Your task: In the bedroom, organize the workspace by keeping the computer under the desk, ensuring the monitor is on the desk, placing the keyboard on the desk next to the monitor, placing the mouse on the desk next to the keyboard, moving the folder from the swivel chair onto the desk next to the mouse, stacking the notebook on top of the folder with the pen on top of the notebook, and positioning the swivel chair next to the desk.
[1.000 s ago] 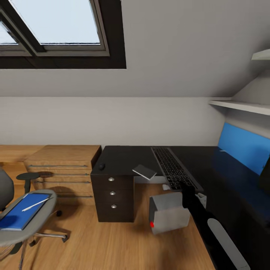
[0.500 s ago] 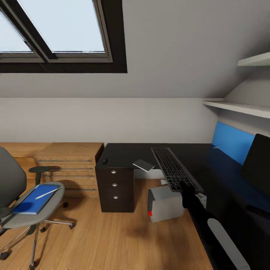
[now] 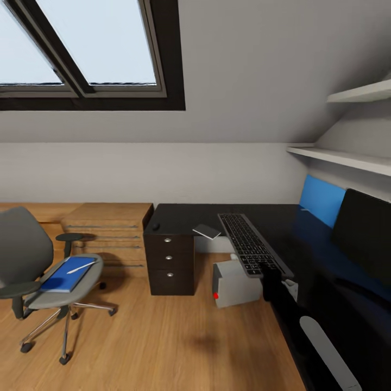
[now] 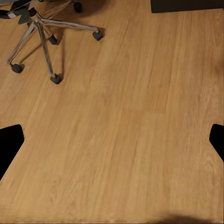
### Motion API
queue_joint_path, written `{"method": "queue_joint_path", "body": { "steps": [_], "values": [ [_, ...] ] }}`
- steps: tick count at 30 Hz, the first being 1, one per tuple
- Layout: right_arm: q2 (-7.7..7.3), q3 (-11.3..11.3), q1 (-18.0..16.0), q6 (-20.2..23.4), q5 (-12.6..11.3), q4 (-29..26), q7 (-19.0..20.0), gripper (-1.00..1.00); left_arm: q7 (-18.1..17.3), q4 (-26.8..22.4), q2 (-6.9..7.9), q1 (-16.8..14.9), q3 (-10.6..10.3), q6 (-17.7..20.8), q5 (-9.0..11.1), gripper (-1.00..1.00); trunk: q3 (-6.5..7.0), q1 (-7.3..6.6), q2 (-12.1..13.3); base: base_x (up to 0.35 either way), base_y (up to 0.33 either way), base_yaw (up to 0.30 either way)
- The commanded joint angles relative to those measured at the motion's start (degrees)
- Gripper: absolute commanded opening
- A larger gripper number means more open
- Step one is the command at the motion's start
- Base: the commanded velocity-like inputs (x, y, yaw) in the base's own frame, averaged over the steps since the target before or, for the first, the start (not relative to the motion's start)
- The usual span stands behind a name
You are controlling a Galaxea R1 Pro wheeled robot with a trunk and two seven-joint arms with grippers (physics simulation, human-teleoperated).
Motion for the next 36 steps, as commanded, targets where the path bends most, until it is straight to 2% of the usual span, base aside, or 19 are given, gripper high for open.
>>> {"method": "queue_joint_path", "body": {
  "steps": [1,14,29,30,32,33,35,36],
  "values": [
    [-0.08,0.13,-0.05,-0.38,-0.48,-0.11,-0.25,-1.0,0.3,-0.04,-0.01,0.0,-0.08,-0.03,-0.14,1.0,0.11,-0.25,0.36,-0.35,0.0,0.0],
    [-0.26,-0.11,-0.05,-0.24,-0.52,0.31,-0.09,-1.0,0.63,-0.02,-0.02,0.0,-0.1,-0.03,-0.15,1.0,2.45,-3.11,5.57,-0.349,-0.051,0.0],
    [-0.18,-0.4,-0.05,-0.36,-0.48,1.95,-0.02,-1.0,0.65,-0.53,-0.03,0.0,-0.11,-0.02,-0.15,1.0,5.14,-6.4,11.59,-0.273,-0.24,0.0],
    [-0.24,-1.1,-0.05,-0.32,-0.52,5.33,0.01,-1.0,0.59,-1.69,0.07,0.0,0.15,-0.03,-0.07,1.0,5.14,-6.4,11.59,-0.127,-0.123,0.0],
    [-0.23,-2.39,-0.09,-0.28,-0.52,6.85,0.02,-1.0,0.43,-2.92,0.18,0.0,1.2,-0.03,0.05,1.0,5.14,-6.4,11.59,-0.073,-0.071,0.0],
    [-0.18,-4.9,-0.35,-0.28,-0.46,11.11,0.2,-1.0,-0.01,-4.71,0.23,0.0,5.27,-0.09,0.35,1.0,5.14,-6.4,11.59,-0.007,-0.007,0.0],
    [-0.14,-5.09,-0.5,-0.31,-0.39,12.62,0.24,-1.0,-0.08,-4.8,0.24,0.0,5.54,-0.12,0.37,1.0,5.14,-6.4,11.59,-0.004,-0.004,0.0],
    [-0.11,-5.2,-0.93,-0.32,-0.36,16.27,0.26,-1.0,-0.62,-4.86,0.24,0.0,5.74,-0.17,0.38,1.0,5.14,-6.4,11.59,0.0,0.0,0.0]
  ]
}}
